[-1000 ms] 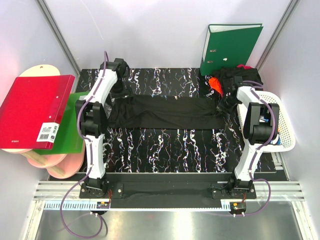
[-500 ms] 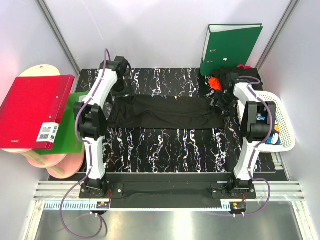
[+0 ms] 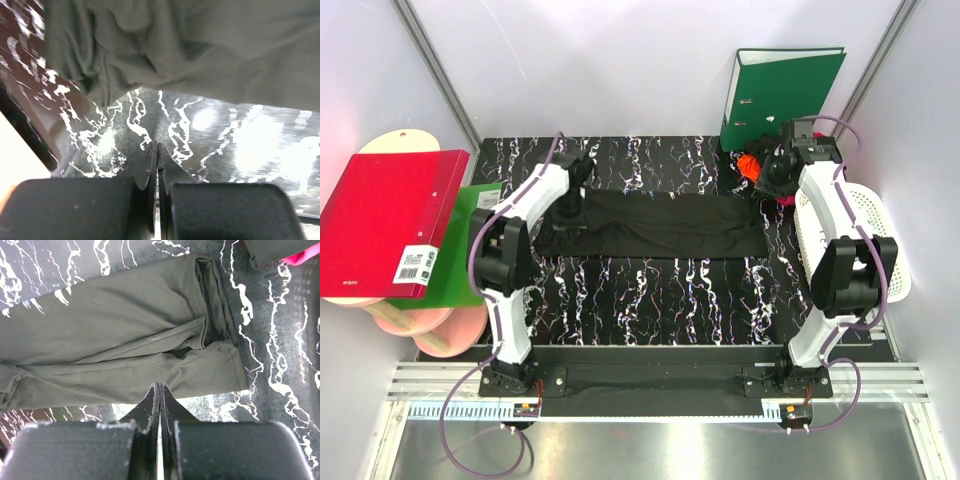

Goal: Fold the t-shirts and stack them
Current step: Fold the other side of the tshirt into a rectangle

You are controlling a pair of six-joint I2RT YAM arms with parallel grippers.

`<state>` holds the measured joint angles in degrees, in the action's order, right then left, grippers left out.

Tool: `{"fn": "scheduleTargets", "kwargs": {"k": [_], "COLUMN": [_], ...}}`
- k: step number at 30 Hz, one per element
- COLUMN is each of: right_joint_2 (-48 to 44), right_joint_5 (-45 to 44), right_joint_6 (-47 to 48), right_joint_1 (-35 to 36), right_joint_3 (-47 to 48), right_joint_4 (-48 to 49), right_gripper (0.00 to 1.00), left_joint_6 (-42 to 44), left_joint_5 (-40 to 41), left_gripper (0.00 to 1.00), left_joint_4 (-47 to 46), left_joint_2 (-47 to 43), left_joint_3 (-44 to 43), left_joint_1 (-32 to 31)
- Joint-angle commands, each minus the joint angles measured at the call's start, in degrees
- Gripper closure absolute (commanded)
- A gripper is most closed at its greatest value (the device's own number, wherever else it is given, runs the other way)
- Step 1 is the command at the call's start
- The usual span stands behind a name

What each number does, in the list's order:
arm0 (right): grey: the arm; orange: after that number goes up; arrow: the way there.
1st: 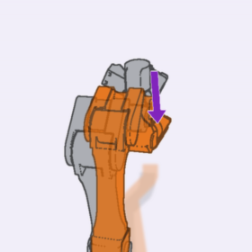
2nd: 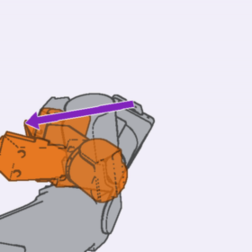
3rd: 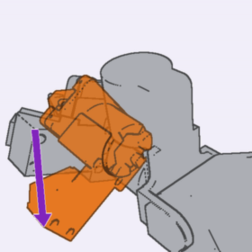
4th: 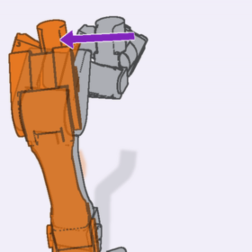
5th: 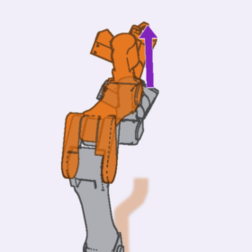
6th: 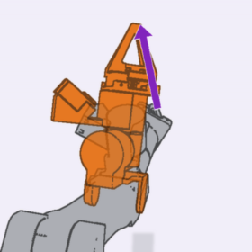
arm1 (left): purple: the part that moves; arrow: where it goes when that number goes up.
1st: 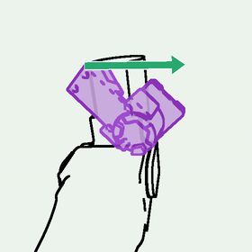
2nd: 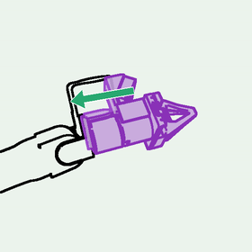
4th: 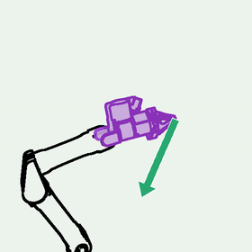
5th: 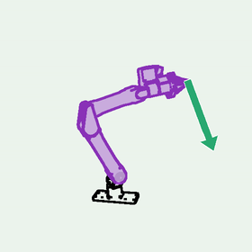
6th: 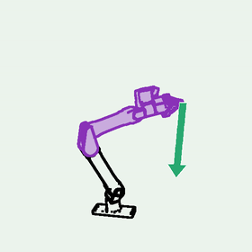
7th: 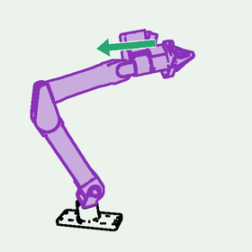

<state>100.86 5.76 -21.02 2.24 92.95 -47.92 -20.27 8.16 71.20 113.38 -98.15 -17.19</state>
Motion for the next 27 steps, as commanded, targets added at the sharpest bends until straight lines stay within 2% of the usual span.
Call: {"fn": "scheduleTargets", "kwargs": {"k": [1, 6, 17, 27], "right_joint_2": [0.74, 1.27, 1.89, 2.32], "right_joint_5": [1.54, 2.15, 2.24, 3.21], "right_joint_6": [-0.52, -0.52, -1.13, -1.57], "right_joint_1": [-0.04, -0.04, -0.04, -0.04], "right_joint_3": [-0.57, -0.4, -0.75, -1.45], "right_joint_4": [0.81, 0.9, 0.9, 0.72], "right_gripper": [1.0, 1.0, 1.0, 1.0], "left_joint_6": [0.85, 0.5, -0.73, -1.79], "left_joint_5": [-1.39, -2.19, -2.89, -3.15], "left_gripper": [1.0, 1.0, 1.0, 1.0], "left_joint_4": [-3.43, -5.46, -4.4, -4.58], "left_joint_2": [2.36, 6.75, 18.62, 20.65], "left_joint_3": [3.4, 0.95, -15.75, -26.46], "left_joint_1": [0.32, 0.32, 1.54, 6.64]}}
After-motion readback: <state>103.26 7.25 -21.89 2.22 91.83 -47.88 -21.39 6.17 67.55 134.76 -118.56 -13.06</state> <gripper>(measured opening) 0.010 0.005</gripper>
